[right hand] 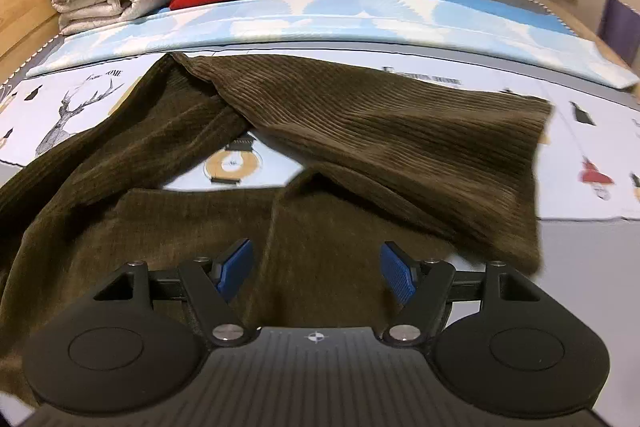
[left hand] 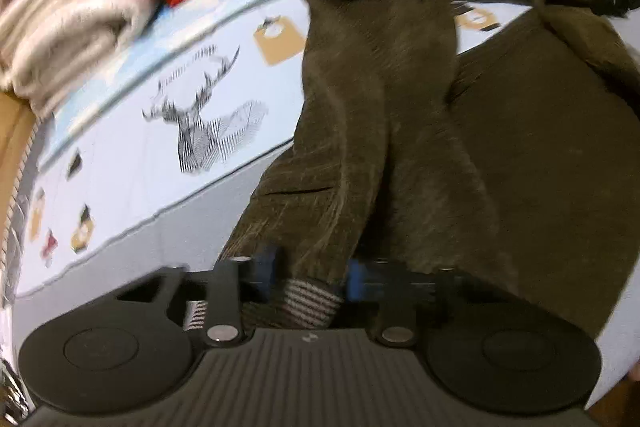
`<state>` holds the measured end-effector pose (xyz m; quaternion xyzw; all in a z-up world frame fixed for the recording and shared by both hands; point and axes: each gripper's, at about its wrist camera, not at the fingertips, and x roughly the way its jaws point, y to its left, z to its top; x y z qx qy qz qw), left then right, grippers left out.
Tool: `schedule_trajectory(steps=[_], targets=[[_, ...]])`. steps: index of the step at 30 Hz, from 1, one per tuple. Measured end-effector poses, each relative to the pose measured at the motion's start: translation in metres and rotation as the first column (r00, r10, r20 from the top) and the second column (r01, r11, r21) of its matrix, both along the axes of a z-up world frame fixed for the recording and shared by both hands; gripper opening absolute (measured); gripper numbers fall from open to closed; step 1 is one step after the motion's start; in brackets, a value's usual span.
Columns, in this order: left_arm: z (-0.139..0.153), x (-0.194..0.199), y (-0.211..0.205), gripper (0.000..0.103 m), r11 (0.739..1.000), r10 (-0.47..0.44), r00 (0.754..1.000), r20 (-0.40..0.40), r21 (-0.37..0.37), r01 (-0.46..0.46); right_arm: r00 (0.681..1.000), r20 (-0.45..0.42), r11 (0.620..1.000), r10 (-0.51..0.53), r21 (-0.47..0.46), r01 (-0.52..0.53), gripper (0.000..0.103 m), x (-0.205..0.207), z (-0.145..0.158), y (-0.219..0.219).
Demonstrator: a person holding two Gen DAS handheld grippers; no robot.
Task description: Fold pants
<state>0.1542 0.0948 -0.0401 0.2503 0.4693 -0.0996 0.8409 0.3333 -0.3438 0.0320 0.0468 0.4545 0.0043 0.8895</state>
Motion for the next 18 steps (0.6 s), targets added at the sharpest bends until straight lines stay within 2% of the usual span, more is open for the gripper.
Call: schedule_trajectory(steps=[1,3,5,8,9,10,11,12,13,14,16,18], targets=[[0.0,0.007,0.003,0.022,1.0,0.002,1.0,0.005,0.006,-0.002,1.0,-0.002,1.0,0.011,-0.005,-0.011,0.073,0.008,-0.006,0.004],[0.005,0.022,0.006,0.02,0.999,0.016,0.998,0.06,0.042,-0.018,0.999,-0.028,0.999,0.042,-0.02,-0.042,0.074,0.025,-0.019,0.012],[0.011,0.04,0.013,0.019,0.996,0.078,0.991,0.106,0.043,-0.083,0.994,-0.074,0.995,0.08,-0.047,-0.084,0.074,0.039,-0.032,0.023],[0.023,0.067,0.029,0.017,0.979,0.188,0.965,0.182,0.037,-0.198,0.983,-0.135,0.98,0.125,-0.138,-0.144,0.072,0.054,-0.05,0.036],[0.026,0.077,0.036,0.017,0.97,0.229,0.953,0.198,0.03,-0.239,0.984,-0.119,0.969,0.129,-0.196,-0.151,0.071,0.057,-0.053,0.039],[0.027,0.086,0.043,0.017,0.961,0.265,0.942,0.206,0.021,-0.275,0.983,-0.126,0.961,0.132,-0.229,-0.158,0.065,0.059,-0.055,0.041],[0.028,0.097,0.051,0.017,0.951,0.3,0.93,0.21,0.007,-0.309,0.984,-0.125,0.959,0.13,-0.237,-0.157,0.049,0.06,-0.054,0.04],[0.028,0.108,0.06,0.017,0.94,0.336,0.918,0.211,-0.011,-0.341,0.985,-0.122,0.962,0.125,-0.227,-0.15,0.037,0.061,-0.053,0.036],[0.029,0.114,0.069,0.016,0.929,0.366,0.906,0.214,-0.028,-0.369,0.985,-0.124,0.971,0.12,-0.194,-0.143,0.016,0.06,-0.048,0.029],[0.029,0.123,0.077,0.016,0.916,0.398,0.89,0.224,-0.046,-0.398,0.987,-0.118,0.977,0.112,-0.171,-0.131,0.007,0.058,-0.042,0.022],[0.032,0.137,0.093,0.016,0.881,0.471,0.846,0.251,-0.085,-0.465,0.993,-0.069,0.978,0.092,-0.179,-0.104,0.007,0.047,-0.026,0.007],[0.032,0.148,0.109,0.016,0.832,0.554,0.791,0.259,-0.138,-0.537,0.998,-0.027,0.985,0.06,-0.162,-0.064,0.006,0.031,-0.008,-0.017]])
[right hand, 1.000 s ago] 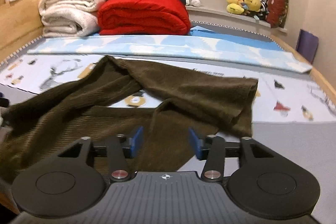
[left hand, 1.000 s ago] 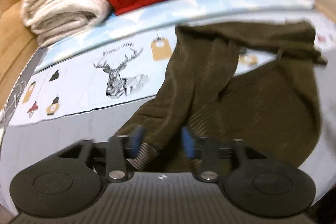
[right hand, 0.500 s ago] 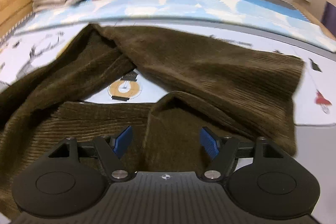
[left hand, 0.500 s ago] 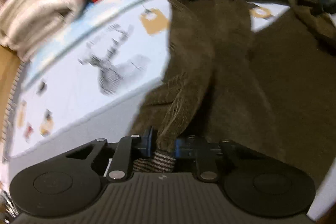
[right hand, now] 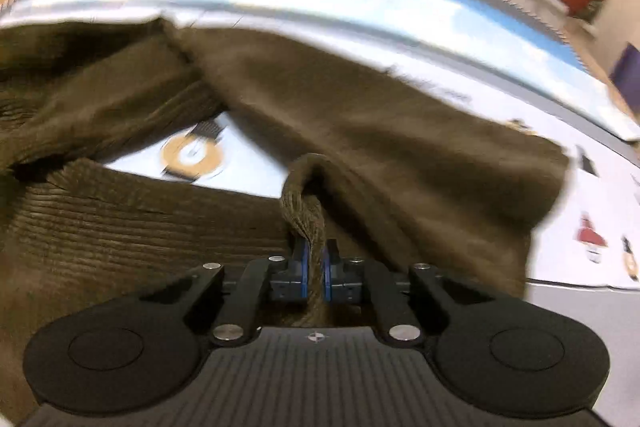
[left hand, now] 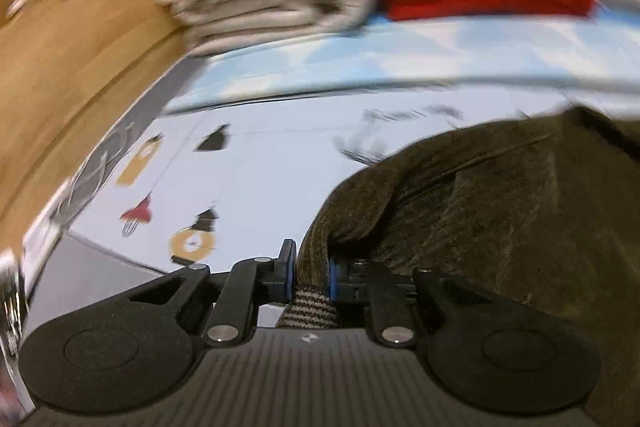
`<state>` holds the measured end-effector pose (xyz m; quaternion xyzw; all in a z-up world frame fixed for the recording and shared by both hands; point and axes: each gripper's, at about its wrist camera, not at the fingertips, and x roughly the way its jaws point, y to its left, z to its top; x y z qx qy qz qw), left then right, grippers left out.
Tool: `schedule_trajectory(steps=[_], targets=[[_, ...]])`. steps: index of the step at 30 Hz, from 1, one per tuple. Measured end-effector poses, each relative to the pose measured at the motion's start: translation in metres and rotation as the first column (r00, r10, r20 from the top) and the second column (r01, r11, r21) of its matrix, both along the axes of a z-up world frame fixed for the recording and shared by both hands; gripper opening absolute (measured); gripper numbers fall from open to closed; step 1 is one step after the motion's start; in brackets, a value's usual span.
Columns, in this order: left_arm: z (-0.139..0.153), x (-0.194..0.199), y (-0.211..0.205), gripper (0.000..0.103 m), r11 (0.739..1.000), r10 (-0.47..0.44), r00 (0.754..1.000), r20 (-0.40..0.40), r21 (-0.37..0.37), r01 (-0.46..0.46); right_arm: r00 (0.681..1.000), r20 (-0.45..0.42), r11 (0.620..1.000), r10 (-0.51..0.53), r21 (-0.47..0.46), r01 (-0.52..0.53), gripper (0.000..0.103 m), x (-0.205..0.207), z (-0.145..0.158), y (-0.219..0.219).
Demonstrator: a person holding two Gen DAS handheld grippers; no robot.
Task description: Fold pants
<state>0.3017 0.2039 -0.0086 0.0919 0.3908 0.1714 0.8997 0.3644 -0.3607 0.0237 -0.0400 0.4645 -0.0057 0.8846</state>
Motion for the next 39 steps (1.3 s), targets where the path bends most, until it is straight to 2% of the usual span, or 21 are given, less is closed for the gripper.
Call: schedule_trajectory(steps=[3,5,7,8,11,13,15,17,20,22,24,25,27,29,30,32,33,36,37,38,39], targets=[[-0.007,0.012,0.009,0.021,0.996,0.051,0.998,-0.035,-0.067,-0.053,0.999,0.005,0.998,-0.053,0.033,0.053,0.006,-0.035,0.017,-0.043],[-0.009,0.013,0.0,0.027,0.999,0.031,0.997,-0.065,-0.026,-0.033,0.998,-0.04,0.996,-0.053,0.065,0.055,0.006,-0.062,0.018,-0.068],[-0.004,0.006,-0.019,0.062,0.999,0.013,0.996,-0.087,0.035,-0.01,0.993,-0.12,0.993,0.003,0.117,0.011,0.006,-0.09,0.012,-0.08],[0.002,0.002,-0.025,0.068,0.999,0.012,0.997,-0.079,0.048,-0.008,0.986,-0.159,0.991,0.044,0.134,-0.023,0.007,-0.101,0.007,-0.083],[0.023,-0.016,-0.044,0.069,0.998,0.006,0.999,-0.044,0.06,-0.003,0.963,-0.229,0.977,0.144,0.19,-0.101,0.008,-0.133,0.001,-0.088],[0.034,-0.033,-0.054,0.069,1.0,0.013,1.0,-0.024,0.015,-0.013,0.974,-0.197,0.973,0.11,0.22,-0.066,0.009,-0.145,0.008,-0.1],[0.05,-0.047,-0.055,0.069,0.997,0.025,1.0,0.0,-0.072,-0.025,0.99,-0.142,0.958,0.009,0.286,0.032,0.015,-0.149,0.021,-0.123],[0.069,-0.067,-0.06,0.069,0.986,0.029,1.0,0.012,-0.165,-0.027,0.985,-0.103,0.906,-0.14,0.388,0.169,0.027,-0.156,0.029,-0.156],[0.097,-0.102,-0.069,0.064,0.958,-0.033,0.998,0.048,-0.282,0.045,0.929,-0.093,0.785,-0.358,0.508,0.353,0.027,-0.156,0.024,-0.198],[0.104,-0.122,-0.077,0.05,0.95,-0.113,0.992,0.063,-0.285,0.126,0.883,-0.141,0.713,-0.447,0.541,0.447,0.027,-0.144,0.01,-0.217],[0.092,-0.142,-0.081,0.042,0.948,-0.159,0.985,0.071,-0.269,0.172,0.854,-0.18,0.667,-0.488,0.554,0.498,0.028,-0.142,-0.007,-0.227],[0.079,-0.148,-0.079,0.04,0.944,-0.168,0.985,0.048,-0.281,0.175,0.844,-0.195,0.657,-0.5,0.55,0.516,0.028,-0.136,-0.014,-0.23],[0.051,-0.144,-0.067,0.032,0.934,-0.143,0.984,-0.102,-0.344,0.1,0.803,-0.237,0.62,-0.546,0.53,0.578,0.032,-0.127,-0.029,-0.237],[0.041,-0.141,-0.051,0.032,0.905,-0.125,0.981,-0.151,-0.423,0.051,0.757,-0.273,0.573,-0.594,0.517,0.636,0.039,-0.118,-0.039,-0.243],[0.038,-0.14,-0.046,0.034,0.903,-0.112,0.98,-0.162,-0.429,0.032,0.736,-0.287,0.546,-0.612,0.52,0.657,0.039,-0.114,-0.043,-0.245],[0.032,-0.138,-0.037,0.035,0.911,-0.078,0.977,-0.197,-0.412,-0.01,0.719,-0.295,0.516,-0.63,0.533,0.671,0.039,-0.111,-0.051,-0.249],[0.026,-0.137,-0.032,0.039,0.916,-0.055,0.972,-0.23,-0.4,-0.043,0.715,-0.29,0.512,-0.635,0.535,0.672,0.039,-0.107,-0.053,-0.248],[0.01,-0.136,-0.014,0.065,0.925,0.034,0.941,-0.338,-0.347,-0.158,0.721,-0.27,0.518,-0.638,0.541,0.662,0.036,-0.099,-0.055,-0.241],[0.008,-0.137,-0.009,0.072,0.926,0.053,0.934,-0.354,-0.332,-0.179,0.723,-0.265,0.521,-0.638,0.542,0.659,0.017,-0.096,-0.056,-0.241],[0.004,-0.137,-0.005,0.076,0.928,0.074,0.924,-0.375,-0.313,-0.202,0.723,-0.256,0.528,-0.642,0.537,0.658,0.007,-0.092,-0.057,-0.241],[0.002,-0.136,0.002,0.08,0.928,0.085,0.917,-0.39,-0.303,-0.215,0.724,-0.238,0.534,-0.647,0.536,0.653,0.007,-0.093,-0.054,-0.239]])
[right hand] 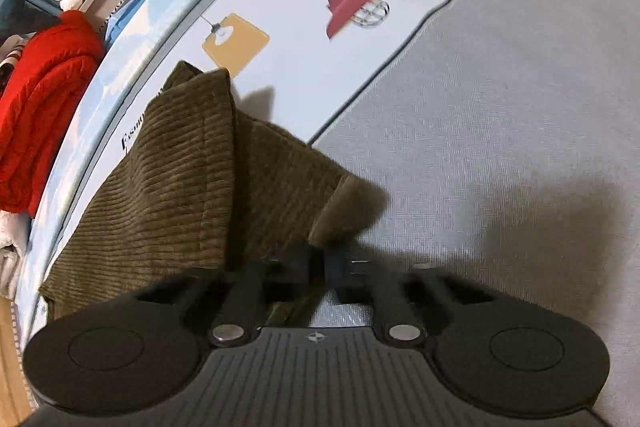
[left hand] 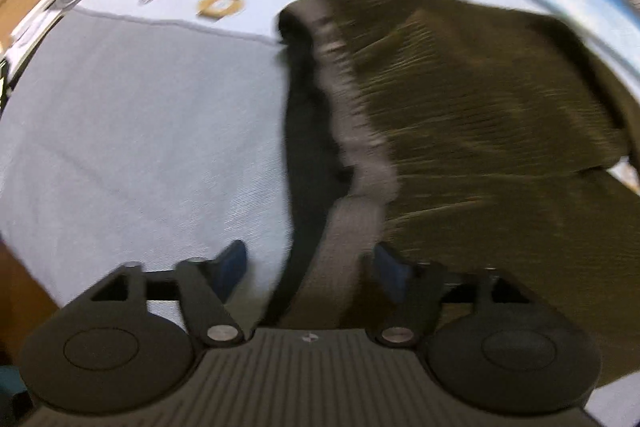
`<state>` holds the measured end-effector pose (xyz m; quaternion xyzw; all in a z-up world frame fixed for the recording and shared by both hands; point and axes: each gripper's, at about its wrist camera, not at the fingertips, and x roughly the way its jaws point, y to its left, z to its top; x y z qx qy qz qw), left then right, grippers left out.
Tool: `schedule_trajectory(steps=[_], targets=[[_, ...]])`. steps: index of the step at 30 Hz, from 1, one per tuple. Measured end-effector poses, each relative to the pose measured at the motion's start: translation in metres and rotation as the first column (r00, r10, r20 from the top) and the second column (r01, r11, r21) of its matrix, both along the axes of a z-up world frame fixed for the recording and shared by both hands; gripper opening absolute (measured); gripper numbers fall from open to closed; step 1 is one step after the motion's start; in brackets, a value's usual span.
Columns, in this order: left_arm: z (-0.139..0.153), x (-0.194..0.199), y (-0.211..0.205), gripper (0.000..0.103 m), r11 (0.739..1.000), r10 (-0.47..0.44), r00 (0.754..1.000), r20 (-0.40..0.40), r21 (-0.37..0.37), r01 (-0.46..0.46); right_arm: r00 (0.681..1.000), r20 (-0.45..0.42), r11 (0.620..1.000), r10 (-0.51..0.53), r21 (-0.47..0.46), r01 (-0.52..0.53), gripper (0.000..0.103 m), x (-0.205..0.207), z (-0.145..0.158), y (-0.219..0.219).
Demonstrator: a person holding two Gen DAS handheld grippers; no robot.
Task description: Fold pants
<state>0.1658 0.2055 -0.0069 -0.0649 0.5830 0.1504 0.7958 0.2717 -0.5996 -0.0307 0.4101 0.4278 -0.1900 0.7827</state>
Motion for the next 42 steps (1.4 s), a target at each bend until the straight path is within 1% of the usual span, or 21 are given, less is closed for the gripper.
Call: schedule_trajectory(steps=[2,4,6,8,10,13,14,16,18,21,22,23,24,25,27,28,30,32,35,38,42], targets=[[-0.006,0.0,0.006,0.08,1.0,0.004,0.999,-0.037,0.002,-0.004,0.999,0.035,1.0,-0.005,-0.022,0.006,0.006,-0.001,0.005,-0.008],[-0.011,-0.001,0.007,0.082,1.0,-0.01,0.998,-0.068,-0.005,0.01,0.996,0.086,0.999,-0.024,-0.044,0.028,0.006,-0.011,0.021,-0.012],[-0.018,-0.007,0.006,0.084,0.999,-0.049,0.994,-0.095,-0.008,0.048,0.99,0.132,0.995,-0.047,-0.084,0.058,0.006,-0.024,0.039,-0.019],[-0.02,-0.007,0.005,0.085,0.997,-0.083,0.99,-0.117,0.002,0.083,0.985,0.152,0.986,-0.08,-0.13,0.1,0.006,-0.044,0.055,-0.029],[-0.021,-0.007,0.007,0.086,0.995,-0.099,0.988,-0.115,-0.003,0.099,0.984,0.131,0.974,-0.121,-0.173,0.143,0.006,-0.069,0.065,-0.043],[-0.023,-0.007,0.008,0.087,0.992,-0.118,0.986,-0.115,-0.047,0.113,0.981,0.049,0.931,-0.189,-0.307,0.195,0.006,-0.115,0.074,-0.064],[-0.025,-0.008,0.009,0.087,0.991,-0.127,0.985,-0.115,-0.057,0.121,0.978,0.025,0.928,-0.208,-0.31,0.206,0.006,-0.13,0.073,-0.073],[-0.025,-0.009,0.006,0.088,0.987,-0.154,0.981,-0.118,-0.056,0.149,0.965,-0.016,0.947,-0.26,-0.199,0.252,0.006,-0.161,0.055,-0.094],[-0.024,-0.009,0.005,0.088,0.984,-0.172,0.978,-0.117,-0.062,0.166,0.951,-0.091,0.95,-0.295,-0.134,0.282,0.006,-0.182,0.036,-0.105],[-0.024,-0.011,0.006,0.087,0.984,-0.167,0.978,-0.127,-0.091,0.156,0.953,-0.141,0.963,-0.267,-0.067,0.26,0.007,-0.191,0.017,-0.11],[-0.023,-0.012,0.006,0.084,0.982,-0.173,0.977,-0.127,-0.096,0.162,0.955,-0.155,0.967,-0.253,-0.05,0.248,0.009,-0.191,0.012,-0.112],[-0.025,-0.014,0.01,0.082,0.98,-0.185,0.975,-0.122,-0.099,0.174,0.953,-0.174,0.969,-0.248,-0.05,0.243,0.016,-0.189,0.008,-0.112],[-0.023,-0.016,0.008,0.071,0.976,-0.203,0.973,-0.114,-0.108,0.191,0.947,-0.199,0.968,-0.25,-0.06,0.243,0.019,-0.188,0.005,-0.112],[-0.023,-0.018,0.005,0.062,0.971,-0.219,0.97,-0.103,-0.123,0.206,0.942,-0.217,0.967,-0.255,-0.071,0.245,0.027,-0.185,0.004,-0.11],[-0.02,-0.021,0.0,0.057,0.964,-0.255,0.962,-0.098,-0.1,0.245,0.939,-0.228,0.966,-0.259,-0.081,0.246,0.03,-0.178,0.002,-0.107],[-0.018,-0.023,-0.002,0.053,0.959,-0.276,0.957,-0.093,-0.091,0.268,0.941,-0.228,0.968,-0.251,-0.086,0.237,0.03,-0.175,0.001,-0.106],[-0.015,-0.026,-0.003,0.048,0.954,-0.297,0.951,-0.085,-0.08,0.29,0.948,-0.229,0.974,-0.22,-0.11,0.2,0.014,-0.167,0.001,-0.102],[-0.012,-0.029,-0.005,0.042,0.948,-0.317,0.946,-0.075,-0.068,0.312,0.952,-0.227,0.974,-0.205,-0.138,0.177,0.008,-0.166,0.001,-0.105],[-0.009,-0.033,-0.011,0.03,0.937,-0.35,0.933,-0.08,-0.025,0.35,0.954,-0.235,0.972,-0.185,-0.187,0.143,0.007,-0.163,0.008,-0.101],[-0.01,-0.034,-0.019,0.03,0.919,-0.392,0.914,-0.1,0.009,0.395,0.953,-0.264,0.971,-0.145,-0.222,0.087,0.006,-0.164,0.012,-0.097],[-0.015,-0.036,-0.022,0.028,0.903,-0.422,0.895,-0.146,0.027,0.43,0.932,-0.335,0.978,-0.137,-0.197,0.073,0.006,-0.171,0.005,-0.101]])
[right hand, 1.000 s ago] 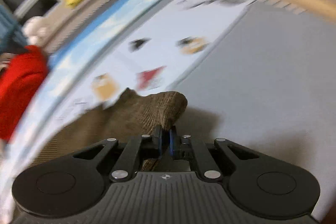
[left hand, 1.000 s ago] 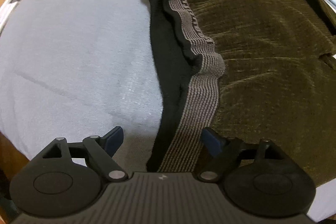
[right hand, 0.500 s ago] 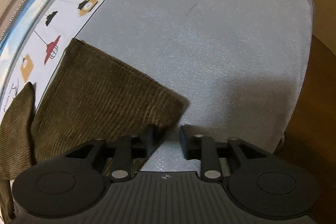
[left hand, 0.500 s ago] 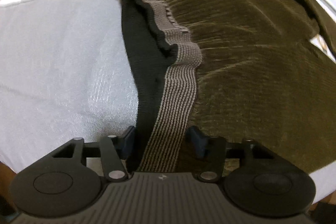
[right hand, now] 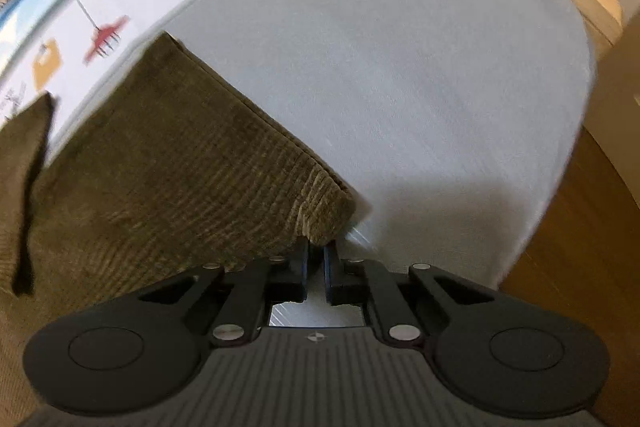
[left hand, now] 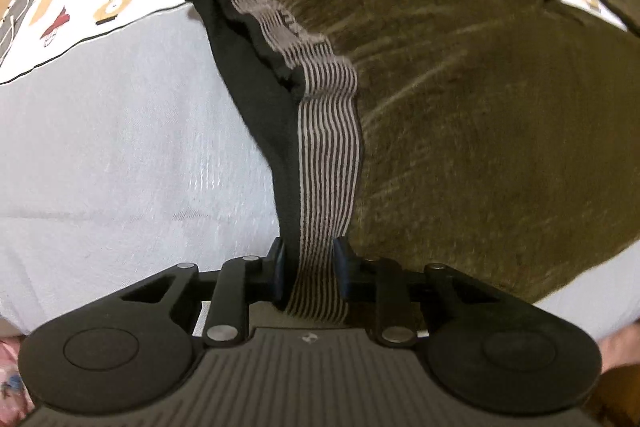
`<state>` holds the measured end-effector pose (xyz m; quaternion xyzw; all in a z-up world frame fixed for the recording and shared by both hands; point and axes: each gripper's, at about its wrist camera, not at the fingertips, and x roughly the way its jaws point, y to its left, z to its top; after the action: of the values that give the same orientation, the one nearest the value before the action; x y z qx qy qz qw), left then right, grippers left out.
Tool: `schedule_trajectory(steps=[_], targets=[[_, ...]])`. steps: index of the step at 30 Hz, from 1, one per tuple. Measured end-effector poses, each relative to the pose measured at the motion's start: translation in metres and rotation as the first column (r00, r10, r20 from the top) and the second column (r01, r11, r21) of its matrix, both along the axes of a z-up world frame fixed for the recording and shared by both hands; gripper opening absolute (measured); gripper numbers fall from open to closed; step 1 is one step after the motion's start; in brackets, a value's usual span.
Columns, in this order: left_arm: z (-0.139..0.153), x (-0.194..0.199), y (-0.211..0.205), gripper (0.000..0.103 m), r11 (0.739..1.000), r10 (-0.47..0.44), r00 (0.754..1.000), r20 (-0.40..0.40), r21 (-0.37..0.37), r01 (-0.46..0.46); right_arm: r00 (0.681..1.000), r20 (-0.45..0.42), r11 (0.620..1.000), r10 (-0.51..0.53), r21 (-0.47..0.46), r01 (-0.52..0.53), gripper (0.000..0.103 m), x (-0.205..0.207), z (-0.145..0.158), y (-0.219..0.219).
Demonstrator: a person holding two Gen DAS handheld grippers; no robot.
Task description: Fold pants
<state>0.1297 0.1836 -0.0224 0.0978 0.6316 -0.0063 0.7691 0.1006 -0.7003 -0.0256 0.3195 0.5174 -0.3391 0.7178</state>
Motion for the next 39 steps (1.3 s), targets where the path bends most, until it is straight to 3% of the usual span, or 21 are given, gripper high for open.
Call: schedule_trajectory(steps=[4,6,9,10,11,13,16,17,19,24,30,32,36,39], targets=[[-0.002,0.004,0.003,0.028,1.0,0.0,1.0,-0.019,0.005,0.0,1.0,-0.018,1.0,-0.004,0.011,0.004,0.007,-0.003,-0.004,-0.006],[0.0,0.007,0.002,0.028,1.0,0.004,1.0,-0.017,0.009,-0.004,1.0,0.017,1.0,-0.022,0.009,0.022,0.007,-0.001,-0.003,-0.01],[0.001,0.015,0.005,0.035,0.999,0.045,0.999,0.001,-0.017,-0.045,0.999,0.039,1.0,0.021,-0.008,-0.02,0.009,0.004,-0.004,-0.008],[0.003,0.016,0.009,0.047,0.996,0.073,0.997,0.004,-0.047,-0.072,0.999,0.022,0.999,0.042,-0.021,-0.041,0.015,0.007,-0.005,-0.007],[0.005,0.017,0.015,0.053,0.992,0.1,0.995,0.005,-0.072,-0.1,0.999,0.01,0.998,0.051,-0.028,-0.051,0.025,0.01,-0.006,-0.007],[0.002,0.02,0.022,0.056,0.983,0.148,0.989,-0.005,-0.111,-0.147,0.999,-0.003,0.998,0.053,-0.038,-0.053,0.031,0.012,-0.008,-0.009],[-0.004,0.023,0.021,0.051,0.983,0.134,0.991,-0.013,-0.126,-0.135,0.998,0.01,0.998,0.055,-0.027,-0.055,0.029,0.009,-0.013,-0.012],[-0.004,0.024,0.019,0.045,0.985,0.118,0.993,-0.01,-0.122,-0.118,0.998,0.015,0.997,0.068,-0.029,-0.067,0.018,0.01,-0.014,-0.011],[-0.004,0.024,0.015,0.035,0.99,0.09,0.996,-0.005,-0.104,-0.09,0.995,0.043,0.996,0.091,-0.025,-0.09,0.008,0.007,-0.013,-0.005],[0.001,0.02,0.017,0.023,0.994,0.072,0.997,0.015,-0.085,-0.071,0.988,0.069,0.989,0.142,-0.052,-0.138,0.007,0.009,-0.005,0.004],[0.006,0.013,0.02,0.023,0.995,0.07,0.998,-0.002,-0.067,-0.07,0.973,0.037,0.973,0.228,-0.045,-0.226,0.007,0.013,-0.007,0.011],[0.006,0.019,0.012,0.024,0.997,0.064,0.998,-0.005,-0.051,-0.064,0.978,0.018,0.978,0.206,-0.032,-0.205,0.006,0.011,-0.01,0.006],[0.016,0.027,-0.005,0.032,0.999,0.029,0.999,0.025,-0.015,-0.029,0.984,0.021,0.984,0.174,-0.051,-0.173,0.015,0.012,-0.004,0.002],[0.039,0.034,-0.009,0.05,0.997,0.073,0.989,0.127,-0.05,-0.067,0.99,0.039,0.985,0.137,-0.114,-0.132,0.02,0.006,0.01,0.001]])
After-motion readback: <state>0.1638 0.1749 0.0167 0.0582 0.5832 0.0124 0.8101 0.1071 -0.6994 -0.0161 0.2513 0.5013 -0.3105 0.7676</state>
